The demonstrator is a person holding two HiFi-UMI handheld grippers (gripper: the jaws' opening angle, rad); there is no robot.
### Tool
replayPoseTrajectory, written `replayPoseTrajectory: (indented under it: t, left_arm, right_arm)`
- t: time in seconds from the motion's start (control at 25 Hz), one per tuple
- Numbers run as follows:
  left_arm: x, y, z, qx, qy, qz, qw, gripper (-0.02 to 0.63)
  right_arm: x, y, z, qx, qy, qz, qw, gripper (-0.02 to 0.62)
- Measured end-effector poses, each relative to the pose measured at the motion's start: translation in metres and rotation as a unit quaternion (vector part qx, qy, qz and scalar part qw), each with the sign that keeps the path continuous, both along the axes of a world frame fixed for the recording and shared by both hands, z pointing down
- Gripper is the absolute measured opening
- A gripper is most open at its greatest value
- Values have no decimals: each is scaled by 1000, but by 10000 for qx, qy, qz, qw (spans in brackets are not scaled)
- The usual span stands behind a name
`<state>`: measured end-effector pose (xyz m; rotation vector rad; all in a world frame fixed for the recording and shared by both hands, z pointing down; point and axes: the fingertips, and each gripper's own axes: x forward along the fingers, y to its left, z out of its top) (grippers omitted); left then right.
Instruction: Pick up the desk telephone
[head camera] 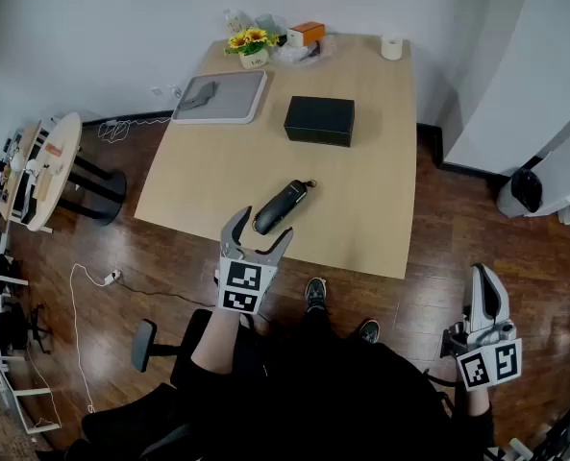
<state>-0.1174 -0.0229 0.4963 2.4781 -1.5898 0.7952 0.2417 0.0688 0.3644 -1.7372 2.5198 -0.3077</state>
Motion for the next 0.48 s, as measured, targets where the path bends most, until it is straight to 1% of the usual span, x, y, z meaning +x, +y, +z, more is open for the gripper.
replayPoseTrajectory:
  t: [0.08,0.16,0.24,0.32,0.4,0.48]
  left_arm:
    - [-26,-26,43,-461,-49,-7,9989,376]
    - [-44,-49,88,-912,-204,144,9955,383]
    - [-52,-63,132,-1343,-445,438,9890,383]
    - [-56,-70,168,-1743,-630,703,9802,383]
    - [-59,-74,195,-2016,-707,896,9728,382]
    - [-58,-77,213,-2186,-762,1080,9668,382]
  right_arm:
    - [-21,-18,0,-24,8,88,10000,0]
    - [-44,-36,-1,-52,48,150,9999,0]
    - [-68,-54,-6,-67,159,157,9997,0]
    - [-94,-70,-10,-79,306,126,9994,0]
    - [-117,-83,-13,-107,454,86,9989,0]
    - [-137,-91,-13,-157,615,44,9980,0]
